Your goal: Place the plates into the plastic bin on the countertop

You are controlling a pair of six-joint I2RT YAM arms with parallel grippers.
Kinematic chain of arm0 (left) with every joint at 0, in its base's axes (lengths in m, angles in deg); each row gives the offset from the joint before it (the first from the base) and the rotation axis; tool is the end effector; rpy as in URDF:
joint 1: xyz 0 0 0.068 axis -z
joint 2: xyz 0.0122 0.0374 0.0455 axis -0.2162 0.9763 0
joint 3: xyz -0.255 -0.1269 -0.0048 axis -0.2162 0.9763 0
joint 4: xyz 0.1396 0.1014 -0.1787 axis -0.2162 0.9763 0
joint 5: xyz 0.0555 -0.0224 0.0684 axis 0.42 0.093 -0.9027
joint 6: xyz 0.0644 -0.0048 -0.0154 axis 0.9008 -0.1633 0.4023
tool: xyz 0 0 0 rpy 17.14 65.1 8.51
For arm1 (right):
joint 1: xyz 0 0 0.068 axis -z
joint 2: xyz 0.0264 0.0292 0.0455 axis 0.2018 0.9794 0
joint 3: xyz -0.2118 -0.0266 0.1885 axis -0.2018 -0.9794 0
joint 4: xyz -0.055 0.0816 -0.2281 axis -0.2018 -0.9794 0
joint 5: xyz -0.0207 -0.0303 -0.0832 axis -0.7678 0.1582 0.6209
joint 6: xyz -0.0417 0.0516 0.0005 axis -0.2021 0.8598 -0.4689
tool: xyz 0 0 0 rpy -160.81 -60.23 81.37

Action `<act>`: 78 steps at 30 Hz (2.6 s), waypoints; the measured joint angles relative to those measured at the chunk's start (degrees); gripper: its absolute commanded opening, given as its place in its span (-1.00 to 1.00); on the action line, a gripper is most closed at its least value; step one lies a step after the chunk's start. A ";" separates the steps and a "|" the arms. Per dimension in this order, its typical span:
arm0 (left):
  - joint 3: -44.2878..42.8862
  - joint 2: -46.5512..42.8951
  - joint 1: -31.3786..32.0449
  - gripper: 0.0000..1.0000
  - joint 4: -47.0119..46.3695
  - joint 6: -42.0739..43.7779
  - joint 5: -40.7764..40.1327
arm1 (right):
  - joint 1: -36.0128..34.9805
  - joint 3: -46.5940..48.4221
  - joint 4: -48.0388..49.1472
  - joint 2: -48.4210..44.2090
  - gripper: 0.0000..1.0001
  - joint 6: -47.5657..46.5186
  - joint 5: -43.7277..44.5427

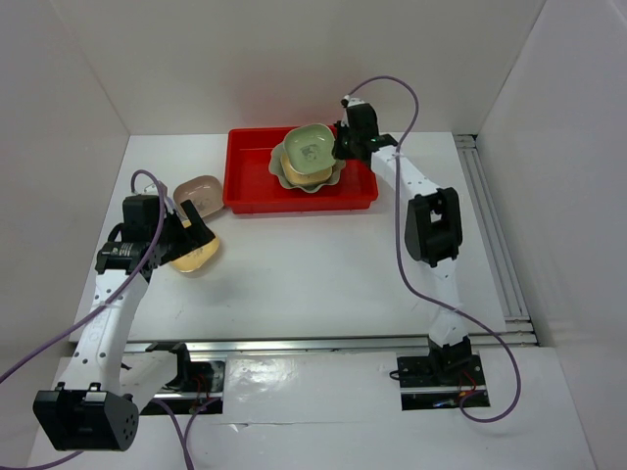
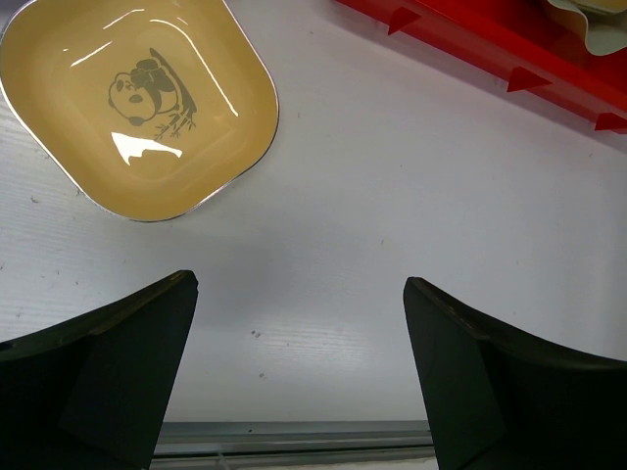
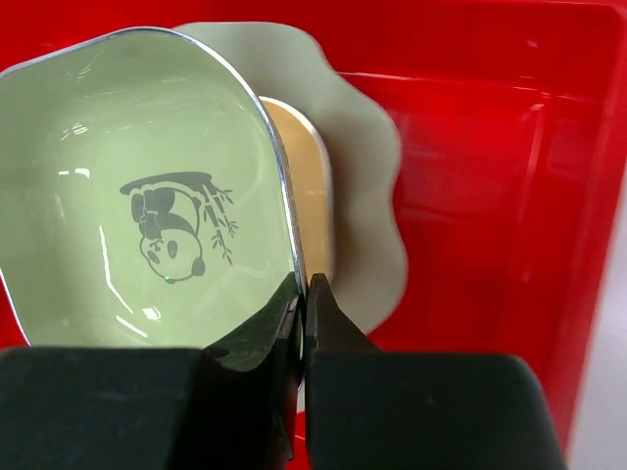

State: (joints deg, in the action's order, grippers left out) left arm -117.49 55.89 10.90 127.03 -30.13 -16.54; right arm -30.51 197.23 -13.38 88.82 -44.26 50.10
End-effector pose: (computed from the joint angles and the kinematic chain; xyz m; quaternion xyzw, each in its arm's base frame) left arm 0.1904 0.0015 0.3127 -0.2462 0.8716 -0.1426 0.3993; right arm 0.5181 0.1803 0.2552 -0.0679 0.8774 0.1486 0.4511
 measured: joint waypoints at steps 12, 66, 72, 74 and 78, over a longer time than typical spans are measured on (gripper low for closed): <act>0.02 0.04 0.00 1.00 -0.02 0.00 0.02 | -2.51 7.78 0.02 5.07 -0.67 1.11 1.18; -15.93 36.68 1.77 0.71 -1.86 4.52 -2.86 | -6.36 -58.88 18.01 -61.31 1.00 0.87 -12.81; -15.43 40.59 1.77 0.61 -2.58 5.27 -3.63 | -6.49 -58.88 19.26 -62.71 1.00 0.85 -13.20; -14.71 41.16 1.79 0.50 -2.99 5.31 -4.48 | -6.49 -58.88 19.50 -62.73 1.00 0.85 -13.22; -13.29 43.17 1.97 0.45 -3.06 5.29 -6.73 | -6.49 -58.88 19.54 -62.73 1.00 0.83 -13.62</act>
State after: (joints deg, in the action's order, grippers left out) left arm -130.78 99.06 12.87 123.97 -24.84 -23.27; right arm -37.01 138.35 6.16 26.09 -43.43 36.48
